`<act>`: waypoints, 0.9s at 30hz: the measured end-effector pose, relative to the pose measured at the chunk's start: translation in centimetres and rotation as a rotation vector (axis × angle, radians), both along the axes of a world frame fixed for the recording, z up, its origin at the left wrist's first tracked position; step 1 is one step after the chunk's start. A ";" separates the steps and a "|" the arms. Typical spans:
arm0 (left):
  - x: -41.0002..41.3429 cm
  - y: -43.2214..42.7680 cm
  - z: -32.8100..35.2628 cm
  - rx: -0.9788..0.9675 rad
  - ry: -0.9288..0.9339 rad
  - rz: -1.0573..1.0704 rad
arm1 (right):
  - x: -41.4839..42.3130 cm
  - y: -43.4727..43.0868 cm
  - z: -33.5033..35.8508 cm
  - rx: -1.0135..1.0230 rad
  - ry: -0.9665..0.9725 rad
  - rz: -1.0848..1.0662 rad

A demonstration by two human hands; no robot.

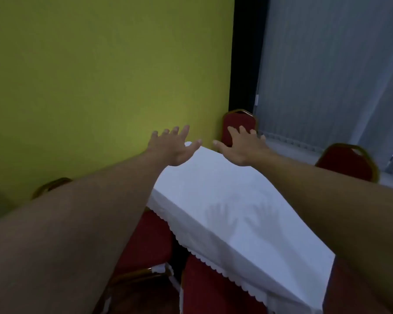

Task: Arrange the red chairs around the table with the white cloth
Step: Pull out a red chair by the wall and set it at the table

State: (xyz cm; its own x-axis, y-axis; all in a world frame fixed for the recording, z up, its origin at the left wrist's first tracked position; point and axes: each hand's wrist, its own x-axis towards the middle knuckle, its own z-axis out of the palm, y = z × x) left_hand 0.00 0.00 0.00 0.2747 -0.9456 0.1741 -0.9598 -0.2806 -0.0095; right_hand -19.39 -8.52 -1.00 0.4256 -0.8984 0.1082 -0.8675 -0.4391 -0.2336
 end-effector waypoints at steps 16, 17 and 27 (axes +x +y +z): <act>2.1 -8.9 -3.3 0.045 -0.030 -0.219 | 1.3 -5.2 -3.0 -0.051 0.087 -0.217; 2.8 -9.4 -3.4 0.049 -0.039 -0.242 | 1.8 -5.4 -3.2 -0.045 0.090 -0.239; 8.6 -12.9 -3.1 0.062 -0.055 -0.377 | 7.6 -5.2 -3.0 -0.050 0.047 -0.352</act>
State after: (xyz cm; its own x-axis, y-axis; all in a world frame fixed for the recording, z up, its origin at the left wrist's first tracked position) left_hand 8.63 -12.87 -3.13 -0.1028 -0.9876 0.1187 -0.9930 0.0950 -0.0697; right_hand -11.80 -13.73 -4.04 0.0965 -0.9850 0.1432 -0.9769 -0.1213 -0.1758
